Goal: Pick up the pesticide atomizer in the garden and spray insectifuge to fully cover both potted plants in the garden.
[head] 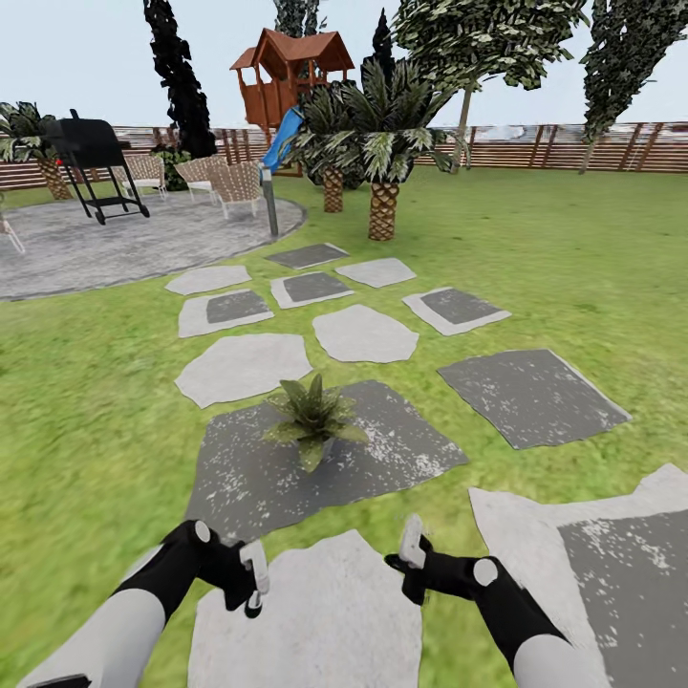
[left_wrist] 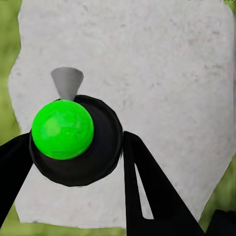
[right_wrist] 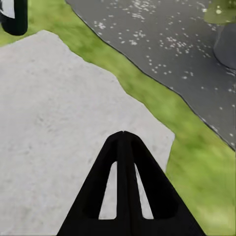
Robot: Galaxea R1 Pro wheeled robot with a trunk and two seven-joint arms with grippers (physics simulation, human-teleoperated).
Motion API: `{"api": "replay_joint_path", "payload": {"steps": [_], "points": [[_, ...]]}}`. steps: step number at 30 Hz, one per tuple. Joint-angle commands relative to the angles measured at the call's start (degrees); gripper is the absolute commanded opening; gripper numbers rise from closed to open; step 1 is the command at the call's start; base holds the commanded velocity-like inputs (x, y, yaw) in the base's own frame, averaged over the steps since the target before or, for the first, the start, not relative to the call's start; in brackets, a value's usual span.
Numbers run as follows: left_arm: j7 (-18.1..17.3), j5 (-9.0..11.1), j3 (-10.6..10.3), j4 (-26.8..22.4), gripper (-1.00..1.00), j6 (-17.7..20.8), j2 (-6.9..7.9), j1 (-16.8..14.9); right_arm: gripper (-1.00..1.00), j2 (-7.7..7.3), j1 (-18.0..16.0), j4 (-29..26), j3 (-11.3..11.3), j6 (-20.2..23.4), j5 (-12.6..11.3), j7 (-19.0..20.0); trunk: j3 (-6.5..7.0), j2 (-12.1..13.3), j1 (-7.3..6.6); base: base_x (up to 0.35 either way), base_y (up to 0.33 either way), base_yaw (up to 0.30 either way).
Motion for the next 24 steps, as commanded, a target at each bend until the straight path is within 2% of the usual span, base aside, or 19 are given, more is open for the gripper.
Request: {"api": "replay_joint_path", "payload": {"steps": [1, 4, 6, 8, 11, 17, 24], "points": [[-0.35, -0.23, 0.31, -0.07, -1.00, 0.31, -0.14, 0.01, -1.00, 0.77, -0.07, -0.03, 0.69, -0.23, 0.45, 0.34, -0.05, -0.02, -0.01, 0.000, 0.000, 0.000], [-0.34, -0.19, -0.26, -0.07, -1.00, 0.26, -0.29, 0.04, -1.00, 2.05, -0.08, -0.01, 2.11, -0.23, 0.45, 0.35, -0.05, -0.02, -0.01, 0.000, 0.000, 0.000], [-0.29, -0.11, -1.81, 0.01, -1.00, 0.25, -0.40, 0.07, -1.00, 3.23, -0.09, -0.10, 2.46, -0.23, 0.45, 0.59, -0.05, -0.02, -0.01, 0.000, 0.000, 0.000], [-0.15, 0.04, -2.68, 0.26, -1.00, 0.10, -0.52, 0.11, -1.00, 4.13, -0.14, -0.40, 2.54, -0.18, 0.42, 2.82, -0.05, -0.02, -0.01, 0.000, 0.000, 0.000], [-0.09, -0.02, -3.04, 0.71, -1.00, -3.26, -1.06, 0.12, -1.00, 5.29, -0.60, -0.54, 2.55, -0.15, 0.37, 4.93, -0.05, -0.02, -0.01, 0.000, 0.000, 0.000], [-0.08, -0.11, -3.12, 2.01, -1.00, -5.38, -2.56, 0.14, -1.00, 6.48, -0.96, -0.60, 2.53, -0.20, 0.36, 5.43, -0.05, -0.02, -0.01, 0.000, 0.000, 0.000], [-0.04, -0.06, -3.19, 2.19, -1.00, -5.81, -5.37, 0.14, -1.00, 6.48, -0.97, -0.62, 2.50, -0.23, 0.36, 5.45, -0.05, -0.02, -0.01, 0.000, 0.000, 0.000]]}}
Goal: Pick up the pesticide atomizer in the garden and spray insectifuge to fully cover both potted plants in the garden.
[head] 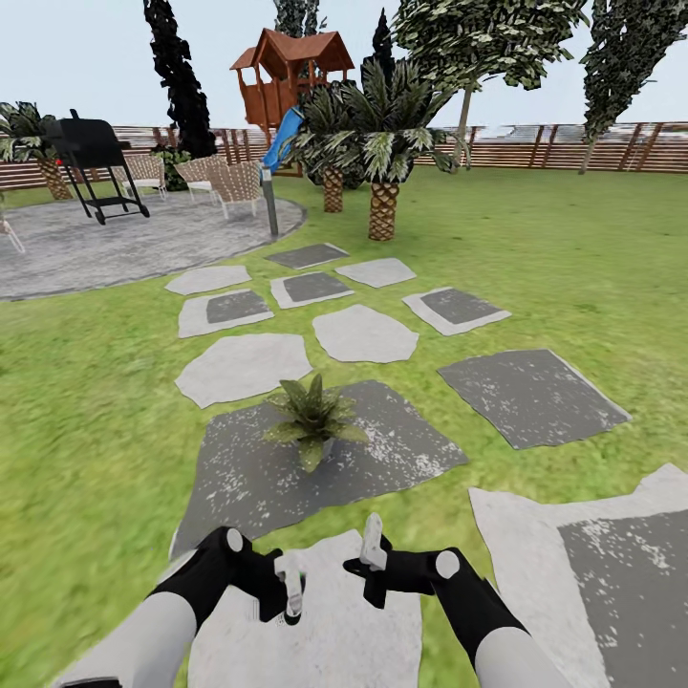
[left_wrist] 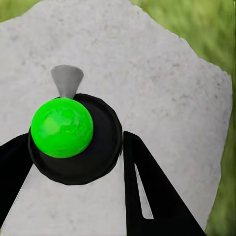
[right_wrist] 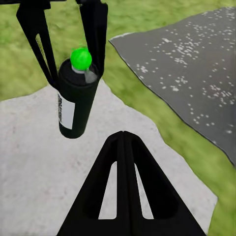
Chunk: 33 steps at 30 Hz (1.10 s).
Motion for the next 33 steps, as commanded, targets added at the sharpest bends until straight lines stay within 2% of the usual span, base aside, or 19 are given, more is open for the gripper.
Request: {"api": "replay_joint_path", "payload": {"steps": [1, 9, 19, 29, 33], "points": [[-0.26, -0.55, 0.46, -0.09, -1.00, -0.38, -0.54, -0.03, -1.00, 0.10, -0.03, -0.06, -0.49, -0.24, 0.43, 0.33, -0.05, -0.02, -0.01, 0.000, 0.000, 0.000], [0.02, -0.21, 0.54, -0.12, -1.00, -0.51, -2.51, -0.03, -1.00, 0.10, -0.04, 0.00, -0.48, -0.24, 0.43, 0.33, -0.05, -0.02, -0.01, 0.000, 0.000, 0.000], [1.36, -0.03, 0.63, 0.34, -1.00, -2.36, -2.86, -0.03, -1.00, 0.10, -0.10, -0.06, -0.44, -0.24, 0.43, 0.33, -0.05, -0.02, -0.01, 0.000, 0.000, 0.000], [1.39, -0.02, 0.63, 1.27, -1.00, -2.54, -4.04, -0.03, -1.00, 0.10, -1.08, 0.02, -0.42, -0.24, 0.43, 0.33, -0.05, -0.02, -0.01, 0.000, 0.000, 0.000], [2.71, -0.02, 0.63, 1.28, -1.00, -2.60, -4.44, -0.03, -1.00, 0.10, -1.24, 0.03, -0.45, -0.24, 0.43, 0.33, -0.05, -0.02, -0.01, 0.000, 0.000, 0.000]]}}
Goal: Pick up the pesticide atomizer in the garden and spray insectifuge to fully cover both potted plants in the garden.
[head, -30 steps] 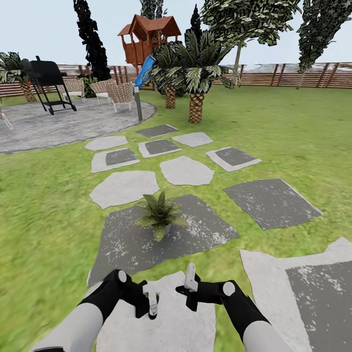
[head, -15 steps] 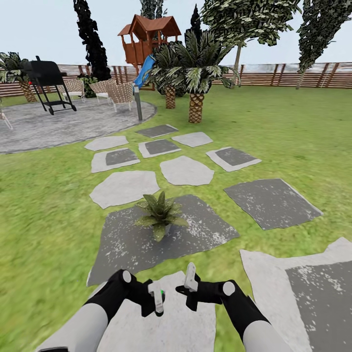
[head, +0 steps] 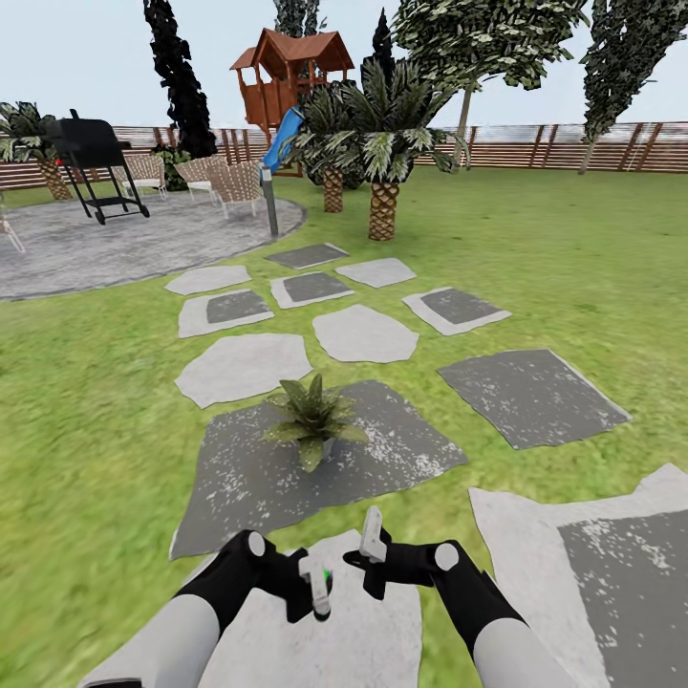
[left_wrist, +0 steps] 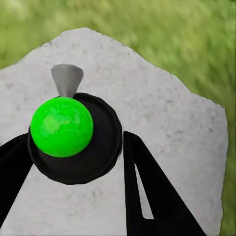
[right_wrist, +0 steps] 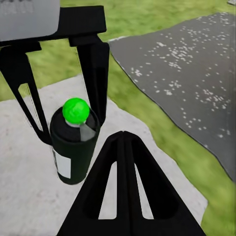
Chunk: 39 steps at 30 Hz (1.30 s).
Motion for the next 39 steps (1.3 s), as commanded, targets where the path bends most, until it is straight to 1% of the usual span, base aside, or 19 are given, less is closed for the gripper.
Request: {"api": "replay_joint_path", "payload": {"steps": [1, 5, 8, 13, 15, 17, 19, 30, 34, 39], "points": [[0.05, -0.59, 0.47, -0.05, -1.00, -0.48, -0.13, -0.03, -1.00, 0.10, -0.05, -0.06, -0.48, -0.24, 0.43, 0.33, -0.05, -0.02, -0.01, 0.000, 0.000, 0.000], [0.52, -0.59, 0.47, -0.05, -1.00, -0.47, -0.29, -0.03, -1.00, 0.10, -0.05, -0.06, -0.48, -0.24, 0.43, 0.33, -0.05, -0.02, -0.01, 0.000, 0.000, 0.000], [1.48, -0.58, 0.47, -0.05, -1.00, -0.42, -0.74, -0.03, -1.00, 0.10, -0.05, -0.06, -0.45, -0.24, 0.43, 0.33, -0.05, -0.02, -0.01, 0.000, 0.000, 0.000], [1.78, -0.56, 0.47, -0.05, -1.00, -0.41, -0.97, -0.03, -1.00, 0.10, -0.05, -0.06, -0.47, -0.24, 0.43, 0.33, -0.05, -0.02, -0.01, 0.000, 0.000, 0.000], [1.97, -0.03, 0.47, -0.05, -1.00, -0.43, -1.03, -0.03, -1.00, 0.10, -0.07, -0.06, -0.45, -0.24, 0.43, 0.33, -0.05, -0.02, -0.01, 0.000, 0.000, 0.000], [2.04, 1.68, 0.42, -0.05, -1.00, -0.47, -1.03, -0.03, -1.00, 0.10, -0.07, -0.04, -0.47, -0.24, 0.43, 0.33, -0.05, -0.02, -0.01, 0.000, 0.000, 0.000], [2.08, 2.34, 0.41, -0.05, -1.00, -0.49, -1.03, -0.03, -1.00, 0.10, -0.09, 0.01, -0.45, -0.24, 0.43, 0.33, -0.05, -0.02, -0.01, 0.000, 0.000, 0.000], [2.14, 2.76, 0.46, -0.05, -1.00, -0.50, -1.03, -0.03, -1.00, 0.10, -0.11, 0.03, -0.43, -0.24, 0.43, 0.33, -0.05, -0.02, -0.01, 0.000, 0.000, 0.000], [2.14, 4.06, 0.43, -0.08, -1.00, -0.50, -1.03, -0.03, -1.00, 0.10, -0.12, 0.03, -0.43, -0.24, 0.43, 0.33, -0.05, -0.02, -0.01, 0.000, 0.000, 0.000], [2.14, 4.39, 0.46, -0.05, -1.00, -0.57, -1.03, -0.03, -1.00, 0.10, -0.11, 0.08, -0.43, -0.24, 0.43, 0.33, -0.05, -0.02, -0.01, 0.000, 0.000, 0.000]]}}
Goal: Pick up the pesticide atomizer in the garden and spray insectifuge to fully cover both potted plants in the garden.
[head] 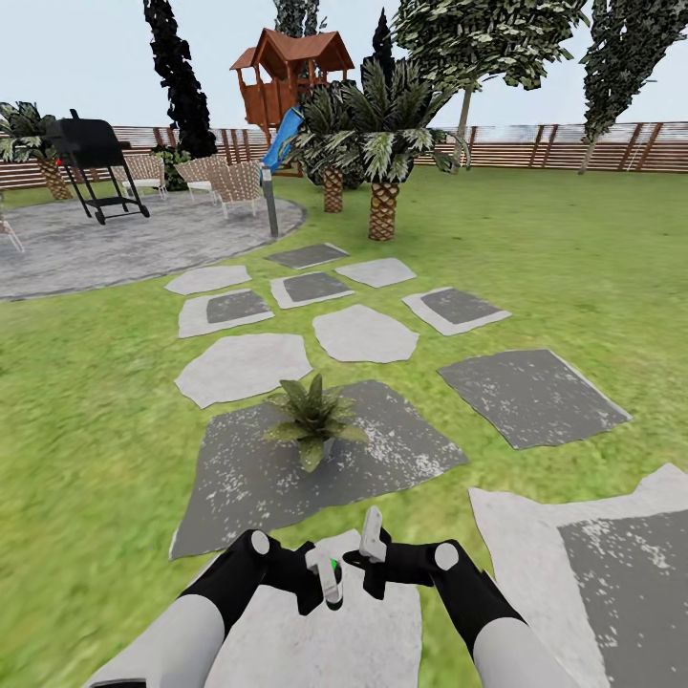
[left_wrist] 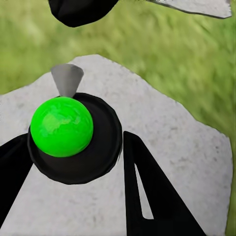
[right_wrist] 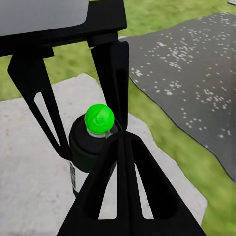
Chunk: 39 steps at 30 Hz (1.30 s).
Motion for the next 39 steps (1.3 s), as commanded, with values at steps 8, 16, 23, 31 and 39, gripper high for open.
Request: {"api": "replay_joint_path", "payload": {"steps": [8, 16, 23, 31, 39], "points": [[-0.23, 1.94, 0.47, -0.04, -1.00, -0.71, -0.07, -0.03, -1.00, 0.10, 0.02, -0.02, -0.48, -0.24, 0.43, 0.33, -0.05, -0.02, -0.01, 0.000, 0.000, 0.000], [-0.23, 3.31, 0.47, 0.73, -1.00, -1.80, -0.07, -0.03, -1.00, 0.10, -0.01, -0.03, -0.48, -0.24, 0.43, 0.33, -0.05, -0.02, -0.01, 0.000, 0.000, 0.000], [-0.23, 3.32, 0.47, 0.75, -1.00, -1.81, -0.07, -0.03, -1.00, 0.10, -0.02, -0.02, -0.48, -0.24, 0.43, 0.33, -0.05, -0.02, -0.01, 0.000, 0.000, 0.000], [3.96, 0.87, 0.04, 2.54, -1.00, -1.73, 5.94, -0.19, -1.00, 0.10, 0.00, 0.14, -0.48, -0.24, 0.43, 0.33, -0.05, -0.02, -0.01, 0.000, 0.000, 0.000], [4.08, 0.60, -0.01, 2.73, -1.00, -1.88, 16.97, 0.37, -1.00, 0.10, 0.01, 0.33, -0.48, -0.27, 0.43, 0.32, -0.05, -0.02, -0.01, 0.000, 0.000, 0.000]]}}
